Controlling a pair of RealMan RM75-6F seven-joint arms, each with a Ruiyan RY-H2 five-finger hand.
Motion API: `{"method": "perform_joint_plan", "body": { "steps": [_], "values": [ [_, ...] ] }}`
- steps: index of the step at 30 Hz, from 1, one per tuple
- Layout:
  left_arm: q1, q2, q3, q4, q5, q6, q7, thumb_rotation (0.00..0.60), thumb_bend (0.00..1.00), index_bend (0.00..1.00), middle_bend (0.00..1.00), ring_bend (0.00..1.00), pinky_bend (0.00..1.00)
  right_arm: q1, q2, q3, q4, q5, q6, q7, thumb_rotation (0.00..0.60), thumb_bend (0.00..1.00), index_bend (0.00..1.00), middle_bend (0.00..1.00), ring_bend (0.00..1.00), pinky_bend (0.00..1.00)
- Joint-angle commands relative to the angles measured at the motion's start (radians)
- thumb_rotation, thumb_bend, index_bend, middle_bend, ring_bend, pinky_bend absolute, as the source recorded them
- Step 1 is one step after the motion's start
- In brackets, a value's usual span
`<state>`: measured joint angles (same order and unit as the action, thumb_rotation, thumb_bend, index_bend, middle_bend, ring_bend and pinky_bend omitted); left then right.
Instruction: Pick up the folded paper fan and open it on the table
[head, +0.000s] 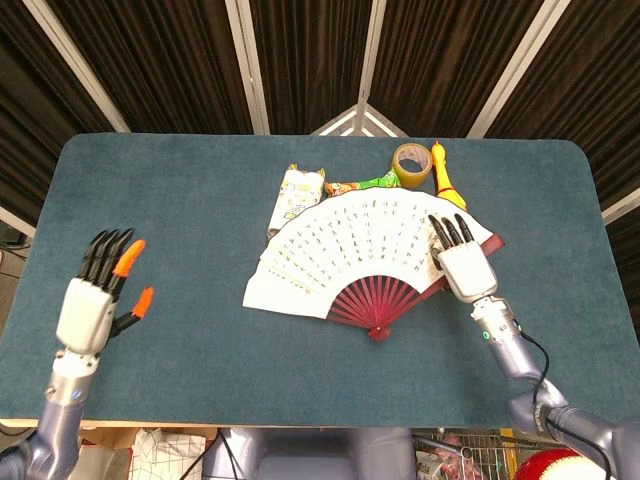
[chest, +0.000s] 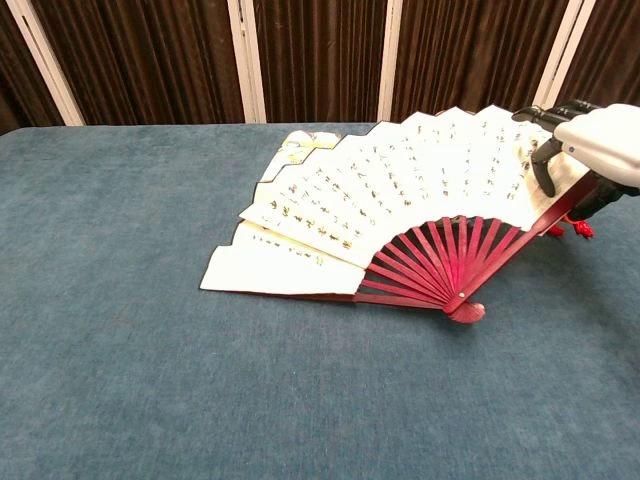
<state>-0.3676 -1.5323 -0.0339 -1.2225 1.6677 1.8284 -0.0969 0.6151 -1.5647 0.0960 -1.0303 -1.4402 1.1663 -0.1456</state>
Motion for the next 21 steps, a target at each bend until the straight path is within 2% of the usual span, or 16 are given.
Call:
{"method": "perform_joint_plan", "body": {
  "steps": [1,8,16,21],
  "values": [
    [0.06,0.04,0.031,-0.058,0.012,0.041,0.034,0.6,0.56,0.06,0.0,0.0,0.0,-0.01,0.042,0.011,-0.09,-0.001,0.02,-0.013,0.6,0.26,0.0,0.0,0.09,0.02],
    [0.107,0.039,0.022,-0.048,-0.056,-0.003,-0.022,0.6,0.56,0.05,0.0,0.0,0.0,-0.016,0.14,0.057,-0.323,0.052,-0.006,0.03,0.6,0.24,0.0,0.0,0.12,0.02],
    [0.11,0.025,-0.001,-0.017,-0.105,-0.092,-0.037,0.6,0.56,0.05,0.0,0.0,0.0,-0.009,0.181,0.053,-0.382,0.081,-0.059,-0.036,0.6,0.24,0.0,0.0,0.12,0.02],
    [0.113,0.017,-0.018,-0.009,-0.113,-0.109,-0.046,0.6,0.56,0.05,0.0,0.0,0.0,-0.009,0.193,0.073,-0.426,0.1,-0.068,0.015,0.6,0.24,0.0,0.0,0.13,0.02]
  ]
}}
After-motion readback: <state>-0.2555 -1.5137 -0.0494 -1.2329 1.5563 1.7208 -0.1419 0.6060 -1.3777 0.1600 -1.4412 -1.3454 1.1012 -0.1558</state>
